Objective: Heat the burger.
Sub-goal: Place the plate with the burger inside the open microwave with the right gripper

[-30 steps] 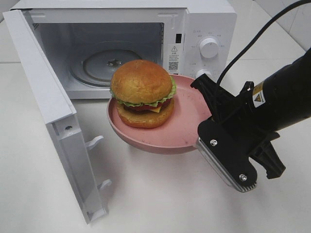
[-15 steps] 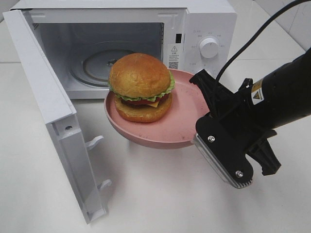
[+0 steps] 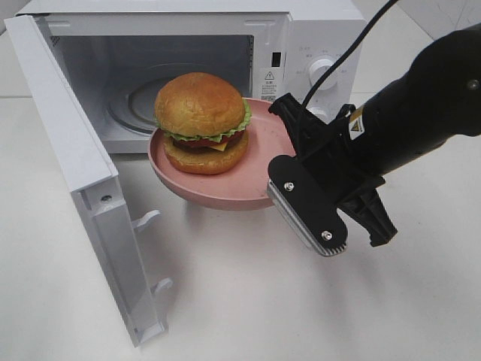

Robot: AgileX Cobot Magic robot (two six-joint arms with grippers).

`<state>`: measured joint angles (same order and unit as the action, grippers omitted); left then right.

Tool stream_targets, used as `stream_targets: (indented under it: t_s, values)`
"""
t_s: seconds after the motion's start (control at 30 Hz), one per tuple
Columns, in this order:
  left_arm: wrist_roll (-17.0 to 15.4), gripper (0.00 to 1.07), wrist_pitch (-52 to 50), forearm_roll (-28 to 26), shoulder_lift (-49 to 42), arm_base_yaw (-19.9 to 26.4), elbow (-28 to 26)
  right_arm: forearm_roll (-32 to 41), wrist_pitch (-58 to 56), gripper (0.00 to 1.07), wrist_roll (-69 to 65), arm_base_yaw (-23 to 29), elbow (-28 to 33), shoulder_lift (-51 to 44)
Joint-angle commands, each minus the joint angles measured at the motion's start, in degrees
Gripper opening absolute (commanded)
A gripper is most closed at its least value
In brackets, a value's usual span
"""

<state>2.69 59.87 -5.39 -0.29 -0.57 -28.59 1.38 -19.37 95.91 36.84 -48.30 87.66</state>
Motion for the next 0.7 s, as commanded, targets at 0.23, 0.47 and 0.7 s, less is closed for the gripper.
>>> stream_targets:
  t_s: [0.23,0.47,0.7]
  values:
    - [-0.11,1.01,-0.46,-0.11,-1.26,-0.17,0.11,0.29,3.44,0.01,-1.38,-0.17,-6.76,4.58]
    - [-0.11,1.01,-0.46,-0.11,-1.26,-0.17,0.11,-1.38,2.23,0.01,-1.89,-0.17,-10.26,7.91]
    - [-0.11,1.01,-0.46,-0.11,-1.26,-0.17,0.11,-3.84,0.17,0.01,-5.9,-0.17,-15.13,11.97]
